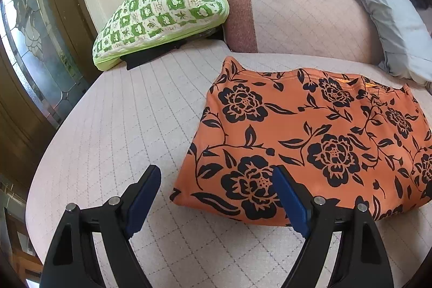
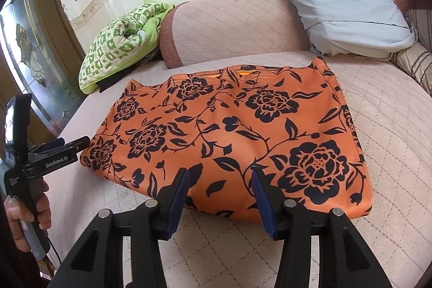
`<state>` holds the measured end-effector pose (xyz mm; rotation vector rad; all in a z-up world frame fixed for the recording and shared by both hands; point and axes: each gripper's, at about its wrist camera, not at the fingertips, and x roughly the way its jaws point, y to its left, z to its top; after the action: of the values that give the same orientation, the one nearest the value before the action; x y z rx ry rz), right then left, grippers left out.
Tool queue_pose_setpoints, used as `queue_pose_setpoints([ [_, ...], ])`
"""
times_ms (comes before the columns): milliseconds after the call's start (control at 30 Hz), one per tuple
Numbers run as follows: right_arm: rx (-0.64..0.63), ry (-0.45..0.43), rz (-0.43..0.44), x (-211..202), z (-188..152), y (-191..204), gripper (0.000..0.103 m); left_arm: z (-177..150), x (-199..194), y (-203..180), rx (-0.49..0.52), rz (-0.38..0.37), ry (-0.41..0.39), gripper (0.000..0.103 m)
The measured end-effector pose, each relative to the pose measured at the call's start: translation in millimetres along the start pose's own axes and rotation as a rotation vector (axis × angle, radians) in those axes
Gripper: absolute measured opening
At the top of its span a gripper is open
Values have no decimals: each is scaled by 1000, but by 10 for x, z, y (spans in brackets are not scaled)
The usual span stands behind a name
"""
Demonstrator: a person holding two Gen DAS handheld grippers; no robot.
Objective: Fold small clothes
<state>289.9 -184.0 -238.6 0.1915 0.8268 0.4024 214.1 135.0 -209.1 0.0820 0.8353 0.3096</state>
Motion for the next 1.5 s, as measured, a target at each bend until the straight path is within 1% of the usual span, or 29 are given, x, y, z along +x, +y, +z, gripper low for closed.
queue_pose_setpoints([
  [367,-1,7,-1,39,7,-24,52,36,39,16,-9,5,1,85],
  [600,6,11,20,119,47,35,52,62,79,35,-7,10,-1,85],
  [767,-9,22,35,227,74,142,52,81,135,71,-8,17,8,85],
  [1033,-13,39,51,395,106,242,52,128,212,228,-38,20,13,85],
  [1333,-22,66,66,612,150,337,52,169,270,324,-39,22,22,85],
  [1433,-24,71,70,629,142,352,52,147,293,385,-53,16,37,85],
  [1500,-27,71,71,619,129,360,52,121,331,461,-91,-14,69,85],
])
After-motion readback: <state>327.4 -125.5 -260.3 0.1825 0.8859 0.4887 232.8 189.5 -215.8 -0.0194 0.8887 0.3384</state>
